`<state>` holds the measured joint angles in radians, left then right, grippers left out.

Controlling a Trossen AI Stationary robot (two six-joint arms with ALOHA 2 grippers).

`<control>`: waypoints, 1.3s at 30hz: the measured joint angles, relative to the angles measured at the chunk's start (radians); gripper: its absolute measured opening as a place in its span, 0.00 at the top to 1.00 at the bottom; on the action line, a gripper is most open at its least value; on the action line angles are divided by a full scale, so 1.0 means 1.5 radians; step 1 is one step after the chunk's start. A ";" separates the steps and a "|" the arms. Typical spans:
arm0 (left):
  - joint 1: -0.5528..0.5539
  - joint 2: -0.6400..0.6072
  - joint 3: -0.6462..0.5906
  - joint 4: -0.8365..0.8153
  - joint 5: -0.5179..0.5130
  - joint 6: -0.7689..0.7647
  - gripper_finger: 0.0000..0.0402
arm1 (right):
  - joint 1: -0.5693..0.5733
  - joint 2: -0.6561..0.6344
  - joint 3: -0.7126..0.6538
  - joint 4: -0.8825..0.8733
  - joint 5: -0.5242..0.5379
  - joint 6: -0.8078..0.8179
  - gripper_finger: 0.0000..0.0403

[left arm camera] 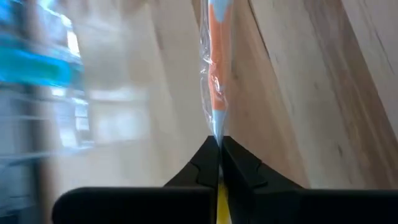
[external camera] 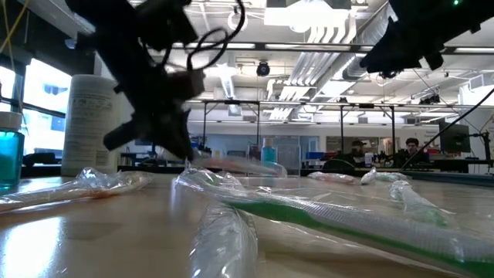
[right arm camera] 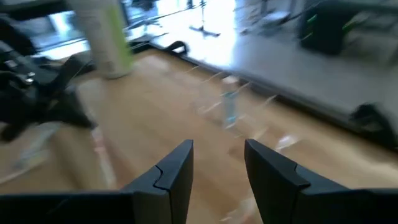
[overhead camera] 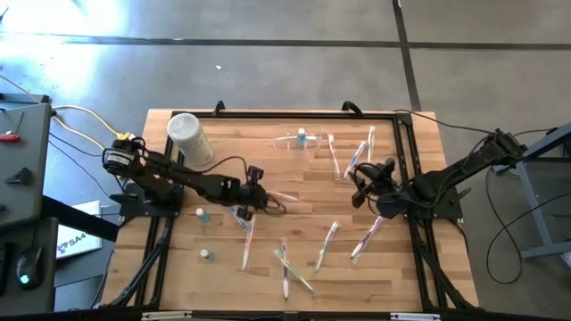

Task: Pick & Place toothbrushing station
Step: Put the middle orange toothbrush into the transparent organizer

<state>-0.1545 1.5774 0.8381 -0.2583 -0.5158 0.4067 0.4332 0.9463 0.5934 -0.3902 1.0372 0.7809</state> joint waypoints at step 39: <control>-0.237 0.019 0.203 0.023 -0.230 0.439 1.00 | -0.153 0.243 0.000 0.610 -0.697 -0.188 0.35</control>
<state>-0.5098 1.6054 1.1431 -0.2239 -0.8609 1.0651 0.2030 1.3111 0.5934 0.5251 -0.0084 0.4986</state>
